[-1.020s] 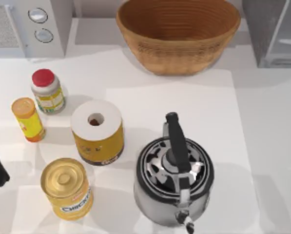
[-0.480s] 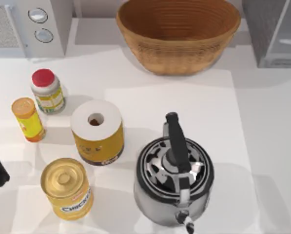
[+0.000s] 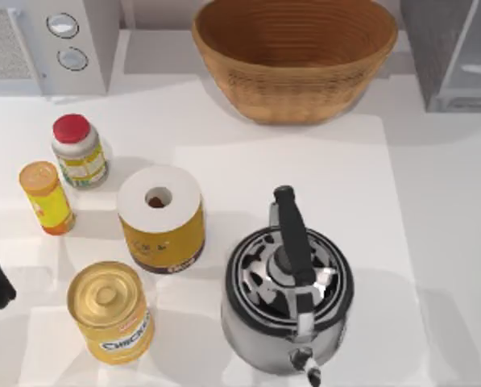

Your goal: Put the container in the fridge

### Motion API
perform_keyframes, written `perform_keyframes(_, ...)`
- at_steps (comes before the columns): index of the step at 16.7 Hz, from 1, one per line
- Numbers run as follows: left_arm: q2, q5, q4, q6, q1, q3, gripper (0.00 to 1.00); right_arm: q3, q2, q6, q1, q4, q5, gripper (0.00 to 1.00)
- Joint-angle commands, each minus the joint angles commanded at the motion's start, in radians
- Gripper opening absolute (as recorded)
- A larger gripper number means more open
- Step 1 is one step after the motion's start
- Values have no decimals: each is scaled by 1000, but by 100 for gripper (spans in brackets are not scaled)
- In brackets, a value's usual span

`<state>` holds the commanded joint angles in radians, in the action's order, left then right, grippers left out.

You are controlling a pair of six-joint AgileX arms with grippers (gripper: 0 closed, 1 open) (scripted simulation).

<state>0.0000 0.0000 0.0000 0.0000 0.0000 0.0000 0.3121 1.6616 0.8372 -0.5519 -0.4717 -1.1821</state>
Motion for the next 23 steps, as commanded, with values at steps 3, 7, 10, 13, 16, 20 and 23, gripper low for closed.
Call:
perform_keyframes(3, 0, 0, 0, 0, 0, 0, 100, 5, -3, 33, -20, 34, -10, 1)
perform_keyframes(7, 0, 0, 0, 0, 0, 0, 100, 40, -27, 202, -82, 222, -52, 1)
perform_keyframes(10, 0, 0, 0, 0, 0, 0, 100, 105, -59, 394, -122, 453, -78, 1)
perform_keyframes(13, 0, 0, 0, 0, 0, 0, 100, 212, -78, 601, -165, 730, -85, 1)
perform_keyframes(16, 0, 0, 0, 0, 0, 0, 100, 340, -53, 783, -219, 1001, -76, 1)
perform_keyframes(20, 0, 0, 0, 0, 0, 0, 100, 498, 38, 947, -289, 1273, -69, 1)
perform_keyframes(23, 0, 0, 0, 0, 0, 0, 100, 573, 117, 1000, -320, 1376, -75, 1)
